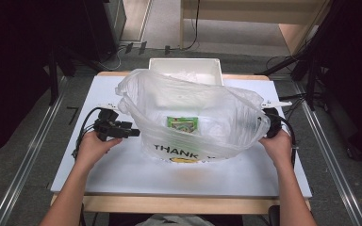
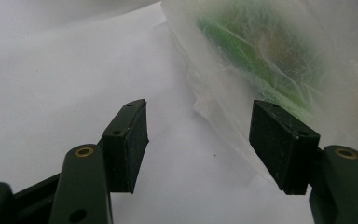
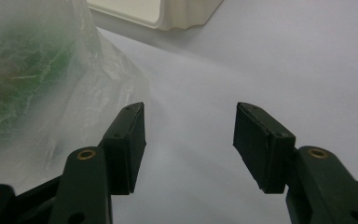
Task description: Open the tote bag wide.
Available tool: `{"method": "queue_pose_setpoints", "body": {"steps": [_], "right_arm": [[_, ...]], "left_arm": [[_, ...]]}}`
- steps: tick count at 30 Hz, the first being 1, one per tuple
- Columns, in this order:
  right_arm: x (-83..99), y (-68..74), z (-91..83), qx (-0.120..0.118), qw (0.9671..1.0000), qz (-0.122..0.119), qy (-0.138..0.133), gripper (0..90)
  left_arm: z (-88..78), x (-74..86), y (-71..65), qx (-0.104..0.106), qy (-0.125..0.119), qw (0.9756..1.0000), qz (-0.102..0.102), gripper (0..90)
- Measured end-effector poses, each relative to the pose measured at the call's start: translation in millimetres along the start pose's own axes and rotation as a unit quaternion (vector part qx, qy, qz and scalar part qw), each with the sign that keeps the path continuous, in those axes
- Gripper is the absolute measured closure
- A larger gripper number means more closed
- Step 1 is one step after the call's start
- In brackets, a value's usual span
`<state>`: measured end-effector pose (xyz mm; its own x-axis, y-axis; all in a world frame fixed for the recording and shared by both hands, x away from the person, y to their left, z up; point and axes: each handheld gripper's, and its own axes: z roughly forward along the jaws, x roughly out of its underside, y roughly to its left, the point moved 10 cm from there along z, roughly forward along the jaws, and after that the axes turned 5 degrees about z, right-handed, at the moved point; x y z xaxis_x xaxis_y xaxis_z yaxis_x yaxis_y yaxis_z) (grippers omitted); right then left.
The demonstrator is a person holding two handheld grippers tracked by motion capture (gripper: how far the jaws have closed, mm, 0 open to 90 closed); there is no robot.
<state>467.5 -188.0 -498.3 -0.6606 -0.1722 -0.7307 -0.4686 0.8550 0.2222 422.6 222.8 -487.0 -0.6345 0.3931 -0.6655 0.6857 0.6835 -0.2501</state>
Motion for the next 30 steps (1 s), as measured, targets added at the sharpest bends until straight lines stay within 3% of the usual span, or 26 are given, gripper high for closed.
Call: {"method": "queue_pose_setpoints", "body": {"steps": [21,29,30], "right_arm": [[-0.2,-1.7,-1.9,-0.001,1.0000,0.005,0.001,44.9],[-1.5,1.5,-2.9,-0.011,0.9999,-0.010,-0.001,47.2],[-1.3,1.7,-4.8,-0.011,0.9999,-0.004,0.000,50.2]], "left_arm": [[1.4,3.3,0.9,0.000,0.012,0.9999,0.003,40.4],[1.9,2.5,-2.5,0.005,0.022,0.9998,0.001,42.2],[-0.2,-0.3,-2.6,0.003,0.019,0.9998,0.004,42.9]]}}
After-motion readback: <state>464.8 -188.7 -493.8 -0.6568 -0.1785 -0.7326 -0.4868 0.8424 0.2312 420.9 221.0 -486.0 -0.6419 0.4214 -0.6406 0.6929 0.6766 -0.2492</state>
